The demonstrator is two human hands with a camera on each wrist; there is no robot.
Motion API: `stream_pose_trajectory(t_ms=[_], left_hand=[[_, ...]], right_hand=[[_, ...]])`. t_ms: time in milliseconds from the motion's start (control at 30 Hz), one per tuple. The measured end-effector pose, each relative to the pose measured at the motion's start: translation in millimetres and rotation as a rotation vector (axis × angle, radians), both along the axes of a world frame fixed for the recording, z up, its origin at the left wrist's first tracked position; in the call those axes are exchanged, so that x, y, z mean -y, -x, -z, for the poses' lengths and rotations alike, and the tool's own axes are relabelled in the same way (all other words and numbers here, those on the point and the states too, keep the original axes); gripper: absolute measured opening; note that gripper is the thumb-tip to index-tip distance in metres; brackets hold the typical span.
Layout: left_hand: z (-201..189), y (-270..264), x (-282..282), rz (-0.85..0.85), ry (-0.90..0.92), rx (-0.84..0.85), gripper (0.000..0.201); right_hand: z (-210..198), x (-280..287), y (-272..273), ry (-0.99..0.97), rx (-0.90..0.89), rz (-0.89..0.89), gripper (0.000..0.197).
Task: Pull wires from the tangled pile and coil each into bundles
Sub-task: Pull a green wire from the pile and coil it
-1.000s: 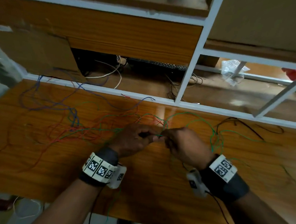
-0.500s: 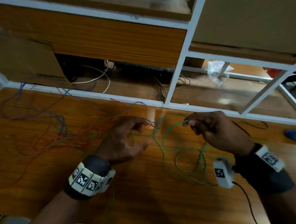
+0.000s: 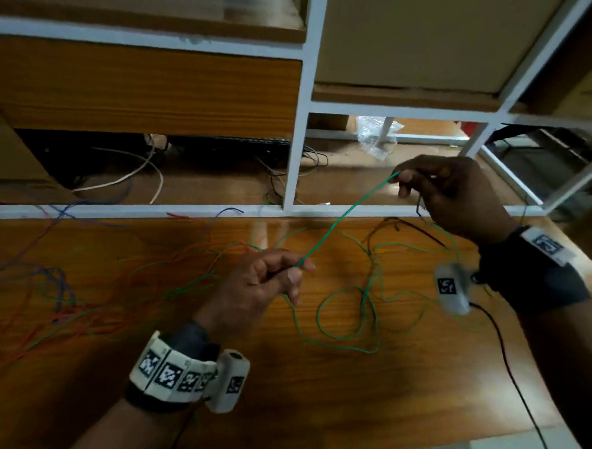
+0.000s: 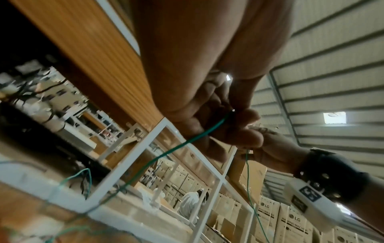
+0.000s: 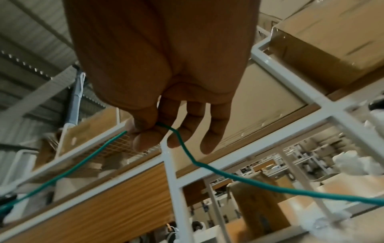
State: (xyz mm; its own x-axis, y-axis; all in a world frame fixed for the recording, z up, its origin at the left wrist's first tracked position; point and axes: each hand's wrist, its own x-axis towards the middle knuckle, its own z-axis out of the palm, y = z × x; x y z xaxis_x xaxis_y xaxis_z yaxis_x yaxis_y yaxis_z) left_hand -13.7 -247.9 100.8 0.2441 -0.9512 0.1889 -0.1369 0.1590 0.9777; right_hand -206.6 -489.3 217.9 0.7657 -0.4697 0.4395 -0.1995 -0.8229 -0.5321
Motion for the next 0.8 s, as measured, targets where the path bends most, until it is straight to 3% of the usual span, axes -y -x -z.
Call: stream_pose_trajectory(t_ms=[100, 167, 267, 400, 467, 533, 600, 667, 800], left_hand=[[10.4, -31.0, 0.2, -0.041, -0.11, 0.084, 0.031], [14.8, -41.6, -2.6, -0.124, -0.119, 0.043, 0.036], [7.5, -30.0, -3.4, -0.135, -0.102, -0.265, 0.017], [-12.6, -1.7, 14.3, -0.179, -0.031, -0.67, 0.012], [-22.6, 14.9, 23.0, -0.253, 0.032, -0.821, 0.009], [-30.1, 33.2, 27.5, -0.3, 0.075, -0.899, 0.01], [-32.1, 51.9, 30.9, -0.298, 0.075, -0.859, 0.009], [-32.2, 69.7, 34.5, -0.301, 0.071, -0.822, 0.006], [-35.9, 92.0, 43.0, -0.359, 0.095, -0.815, 0.012]], right_hand=[[-3.0, 29.8, 8.3, 0.039, 0.069, 0.142, 0.021], [-4.7, 46.7, 16.1, 0.014, 0.152, 0.243, 0.024], [14.2, 53.6, 13.0, 0.035, 0.106, 0.312, 0.035], [56.8, 23.5, -5.4, 0.118, -0.084, 0.418, 0.063], [70.4, -13.5, -6.4, 0.105, 0.013, 0.347, 0.053], [82.9, -57.4, -2.5, -0.123, 0.131, 0.15, 0.031], [96.6, -91.8, 11.1, -0.439, 0.001, -0.089, 0.051], [113.1, -106.3, 33.7, -0.594, -0.167, -0.269, 0.065], [128.3, -101.8, 91.6, -0.631, -0.205, -0.374, 0.046]])
